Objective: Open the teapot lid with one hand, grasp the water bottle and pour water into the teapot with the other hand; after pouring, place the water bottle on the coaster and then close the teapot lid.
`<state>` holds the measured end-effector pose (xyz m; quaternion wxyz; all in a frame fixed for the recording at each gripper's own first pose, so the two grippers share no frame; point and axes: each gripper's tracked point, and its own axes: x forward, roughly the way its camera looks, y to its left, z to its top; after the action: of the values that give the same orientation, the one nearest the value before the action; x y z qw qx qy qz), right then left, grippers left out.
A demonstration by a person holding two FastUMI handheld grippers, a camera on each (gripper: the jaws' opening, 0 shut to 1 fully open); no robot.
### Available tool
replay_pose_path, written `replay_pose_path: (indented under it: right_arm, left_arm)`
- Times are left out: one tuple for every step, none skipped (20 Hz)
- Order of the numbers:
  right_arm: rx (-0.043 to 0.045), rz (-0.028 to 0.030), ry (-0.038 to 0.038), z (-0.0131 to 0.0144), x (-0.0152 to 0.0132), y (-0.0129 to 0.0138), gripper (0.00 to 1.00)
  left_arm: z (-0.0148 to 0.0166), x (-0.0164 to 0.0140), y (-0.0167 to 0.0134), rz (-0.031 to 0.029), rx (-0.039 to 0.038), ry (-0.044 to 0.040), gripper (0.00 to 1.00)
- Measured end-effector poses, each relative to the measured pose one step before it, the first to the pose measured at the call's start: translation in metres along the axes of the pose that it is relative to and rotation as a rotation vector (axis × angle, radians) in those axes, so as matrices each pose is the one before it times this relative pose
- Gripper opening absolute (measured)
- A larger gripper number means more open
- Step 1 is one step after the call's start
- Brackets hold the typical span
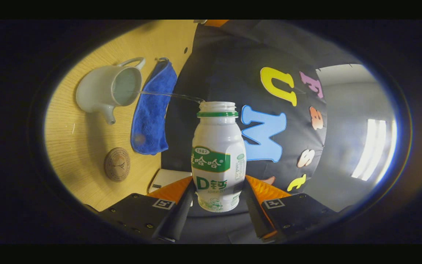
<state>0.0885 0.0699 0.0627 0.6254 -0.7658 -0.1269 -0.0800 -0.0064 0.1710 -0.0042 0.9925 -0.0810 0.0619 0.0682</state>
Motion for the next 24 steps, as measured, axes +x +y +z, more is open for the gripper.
replay_pose_path:
  right_arm:
    - [-0.0046,-0.00213,-0.00154,-0.00003,0.00076,-0.00175,0.73]
    - [-0.00495,-0.00342,-0.00251,0.00019,0.00057,-0.00126,0.73]
    - [-0.00452,-0.00244,-0.0021,-0.00038,0.0,0.00002,0.73]
    - [-0.00452,-0.00374,-0.00188,-0.00029,-0.00033,-0.00015,0.73]
    - [-0.00465,-0.00497,-0.00271,-0.00035,0.00044,-0.00036,0.73]
    - [-0.00191,-0.00284,-0.002,-0.00033,-0.00063,0.00033,0.73]
    - [-0.00081,-0.00135,-0.00206,-0.00059,0.00109,0.00019,0.73]
    - [-0.00333,-0.00313,-0.00329,0.00013,-0.00017,-0.00039,0.73]
    - [-0.00525,-0.00464,-0.00186,-0.00023,0.00121,-0.00079,0.73]
    - [-0.00395,-0.00449,-0.00246,0.00053,-0.00023,-0.00057,0.73]
    - [-0.00238,-0.00283,-0.00156,-0.00017,0.00016,0.0001,0.73]
    - [-0.00237,-0.00251,-0.00132,-0.00029,-0.00002,0.00017,0.73]
    - [-0.00166,-0.00302,0.00007,-0.0005,0.00073,-0.00046,0.73]
    - [-0.00193,-0.00221,-0.0009,-0.0002,-0.00115,0.00023,0.73]
    - [-0.00282,-0.00272,-0.00003,0.00028,0.00093,-0.0005,0.73]
    - [-0.00548,-0.00197,-0.00204,0.00025,-0.00033,-0.00004,0.73]
    - [-0.00404,-0.0013,-0.00105,-0.00022,0.00011,-0.00019,0.73]
    - [-0.00527,-0.00049,-0.00134,0.00022,-0.00004,-0.00025,0.73]
    - [-0.0039,-0.00185,-0.00203,-0.00031,0.00055,-0.0002,0.73]
    - [-0.00289,-0.00162,-0.00124,-0.00061,0.00068,-0.0002,0.73]
    - [-0.00322,-0.00145,-0.0012,-0.00003,-0.00074,-0.00008,0.73]
    - [-0.00257,-0.00002,-0.00095,-0.00049,0.00085,0.00006,0.73]
    - [-0.00285,0.0009,-0.00027,-0.00042,-0.00021,0.00023,0.73]
    - [-0.00323,-0.00031,-0.00059,-0.00025,0.00003,-0.0006,0.73]
  left_arm:
    - [-0.00014,0.00032,-0.00127,-0.00151,0.00107,0.00093,0.15]
    - [-0.00128,-0.00034,0.00011,-0.00045,0.00075,0.00088,0.15]
    - [-0.0005,-0.00051,-0.0006,-0.00127,0.00099,0.00203,0.15]
    - [-0.00085,0.00031,-0.00039,-0.00121,0.0007,0.0025,0.15]
    - [-0.00102,0.00148,-0.00033,-0.00059,0.00056,0.00241,0.15]
    - [-0.00028,0.00068,-0.00056,-0.00122,0.00022,0.00143,0.15]
    - [-0.00011,-0.00113,-0.00025,-0.00144,-0.00023,0.00116,0.15]
    - [0.00036,0.00061,-0.00041,-0.00082,-0.0003,0.00036,0.15]
    - [-0.0004,0.00115,-0.00039,-0.00059,0.00016,0.0001,0.15]
    - [0.00025,-0.00031,-0.00057,0.0003,0.00048,0.00016,0.15]
    - [-0.00052,0.00004,0.00138,0.00033,0.00055,-0.00026,0.12]
    - [0.00037,-0.00068,0.0009,0.00058,0.00029,-0.00067,0.15]
    - [0.00036,-0.00009,-0.00005,0.00075,-0.00012,-0.0008,0.12]
    - [0.00152,-0.00072,0.00002,-0.00006,-0.00065,-0.00043,0.15]
    - [-0.00106,0.00055,0.00013,-0.00051,-0.00051,0.00071,0.15]
    - [-0.00027,0.00058,0.00044,-0.00032,-0.00042,0.00076,0.15]
    - [-0.00062,0.00036,0.00021,0.00017,-0.0007,0.00099,0.15]
    - [0.00042,-0.00028,0.00012,0.00013,-0.00081,0.00099,0.15]
    - [-0.00109,-0.00029,0.00059,-0.00006,-0.00119,0.00138,0.15]
    - [0.00024,-0.00018,0.00033,-0.00004,-0.00086,0.00109,0.15]
    - [-0.00139,0.00038,-0.00035,0.00045,-0.00046,0.00098,0.15]
    - [0.0004,0.0002,0.00019,0.00043,-0.00078,0.00035,0.12]
    - [-0.00036,0.00022,0.00001,-0.00021,-0.00068,0.00025,0.12]
    - [0.00004,0.00039,-0.00006,0.00063,-0.00069,0.00052,0.12]
